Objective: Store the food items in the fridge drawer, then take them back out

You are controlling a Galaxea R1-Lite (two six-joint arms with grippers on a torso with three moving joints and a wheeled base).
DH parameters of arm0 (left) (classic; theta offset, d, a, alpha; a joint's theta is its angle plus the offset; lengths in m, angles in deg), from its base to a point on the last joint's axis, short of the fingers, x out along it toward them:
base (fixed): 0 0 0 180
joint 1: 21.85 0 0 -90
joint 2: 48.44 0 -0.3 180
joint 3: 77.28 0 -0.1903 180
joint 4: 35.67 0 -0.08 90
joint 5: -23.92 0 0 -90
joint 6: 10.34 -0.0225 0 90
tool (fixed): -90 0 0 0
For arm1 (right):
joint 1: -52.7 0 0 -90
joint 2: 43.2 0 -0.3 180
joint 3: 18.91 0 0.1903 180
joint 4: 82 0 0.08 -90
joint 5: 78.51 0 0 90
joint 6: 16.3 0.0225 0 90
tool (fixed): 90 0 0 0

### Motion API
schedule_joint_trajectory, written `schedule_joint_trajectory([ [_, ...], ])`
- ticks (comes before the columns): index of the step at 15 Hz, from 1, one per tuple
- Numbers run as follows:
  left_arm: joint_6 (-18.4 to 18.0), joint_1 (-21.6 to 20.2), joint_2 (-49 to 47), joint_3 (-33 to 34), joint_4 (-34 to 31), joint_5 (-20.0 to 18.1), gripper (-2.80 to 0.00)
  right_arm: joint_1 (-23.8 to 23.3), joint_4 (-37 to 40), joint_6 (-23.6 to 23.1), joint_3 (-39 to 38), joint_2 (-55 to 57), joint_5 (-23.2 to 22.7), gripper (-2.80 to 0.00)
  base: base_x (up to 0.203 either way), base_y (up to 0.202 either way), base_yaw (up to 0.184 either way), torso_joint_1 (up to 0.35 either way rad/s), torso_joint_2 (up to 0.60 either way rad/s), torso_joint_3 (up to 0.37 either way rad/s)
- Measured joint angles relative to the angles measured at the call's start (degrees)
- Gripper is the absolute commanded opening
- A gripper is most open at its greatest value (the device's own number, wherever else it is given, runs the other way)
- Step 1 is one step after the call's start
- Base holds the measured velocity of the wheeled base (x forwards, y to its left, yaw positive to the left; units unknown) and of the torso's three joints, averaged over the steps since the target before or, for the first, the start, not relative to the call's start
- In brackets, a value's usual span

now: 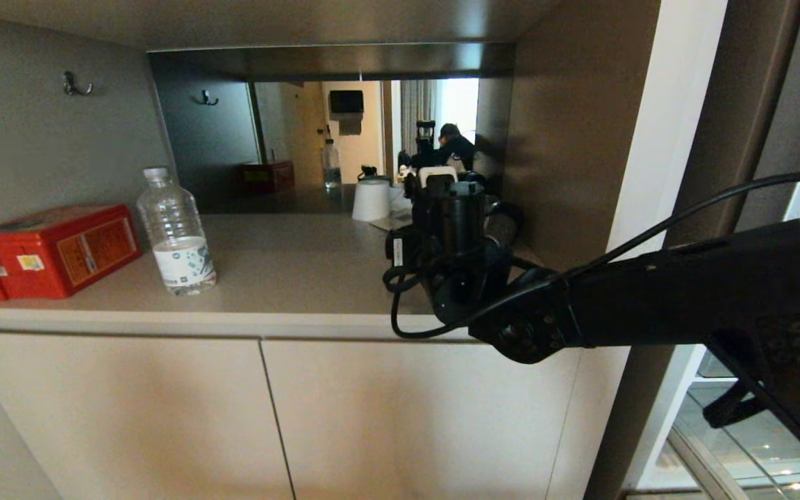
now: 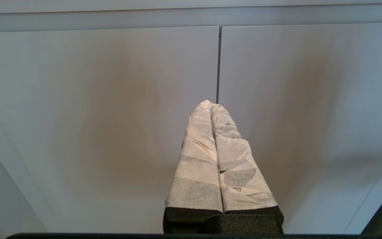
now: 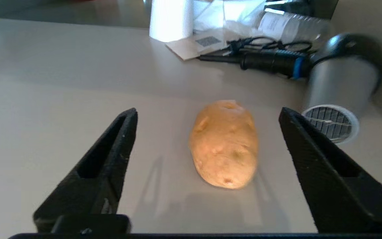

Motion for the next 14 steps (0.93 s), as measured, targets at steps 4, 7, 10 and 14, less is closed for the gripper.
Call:
schedule_joint_trajectory([
  [4,0.0,0.0,0.0,0.0,0.0,0.0,-2.8,-2.2,0.1,0.1,2.8,3.4,-0.1,0.0,0.0,0.0,0.0,0.0,0.0,0.0],
  [7,0.1,0.0,0.0,0.0,0.0,0.0,-2.8,-3.6,0.1,0.0,3.0,4.8,-1.6,0.0,0.0,0.0,0.0,0.0,0.0,0.0],
  [10,0.1,0.0,0.0,0.0,0.0,0.0,-2.8,-3.7,0.1,0.1,3.1,5.6,-1.9,0.0,0.0,0.0,0.0,0.0,0.0,0.0],
  [14,0.1,0.0,0.0,0.0,0.0,0.0,-2.8,-3.8,0.1,0.1,3.2,6.7,-2.0,0.0,0.0,0.0,0.0,0.0,0.0,0.0],
])
